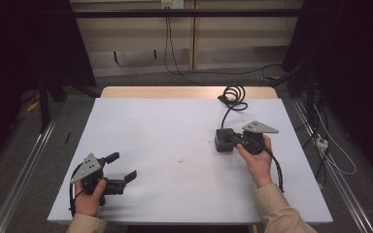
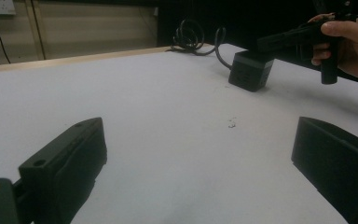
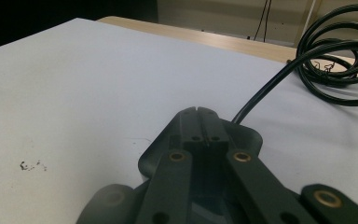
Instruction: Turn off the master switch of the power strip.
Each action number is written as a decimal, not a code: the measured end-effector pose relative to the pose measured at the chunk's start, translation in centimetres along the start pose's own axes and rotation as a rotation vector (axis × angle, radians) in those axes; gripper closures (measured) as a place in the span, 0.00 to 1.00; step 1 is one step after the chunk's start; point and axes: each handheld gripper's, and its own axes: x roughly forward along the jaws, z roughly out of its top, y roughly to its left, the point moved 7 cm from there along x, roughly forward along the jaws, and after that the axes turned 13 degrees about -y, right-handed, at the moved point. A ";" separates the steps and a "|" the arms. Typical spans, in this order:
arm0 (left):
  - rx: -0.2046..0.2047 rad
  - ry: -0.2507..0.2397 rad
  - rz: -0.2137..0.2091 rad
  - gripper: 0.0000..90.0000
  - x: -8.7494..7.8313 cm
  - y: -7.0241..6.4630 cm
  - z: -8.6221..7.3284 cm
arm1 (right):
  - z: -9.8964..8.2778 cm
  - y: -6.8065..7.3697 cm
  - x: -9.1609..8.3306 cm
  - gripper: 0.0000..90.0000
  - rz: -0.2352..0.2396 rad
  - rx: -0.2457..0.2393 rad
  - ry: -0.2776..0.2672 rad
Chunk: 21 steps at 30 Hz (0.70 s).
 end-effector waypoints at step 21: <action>-0.003 0.000 0.003 0.03 0.0 0.0 0.0 | -0.4 0.1 -0.2 1.00 -0.002 -0.010 0.020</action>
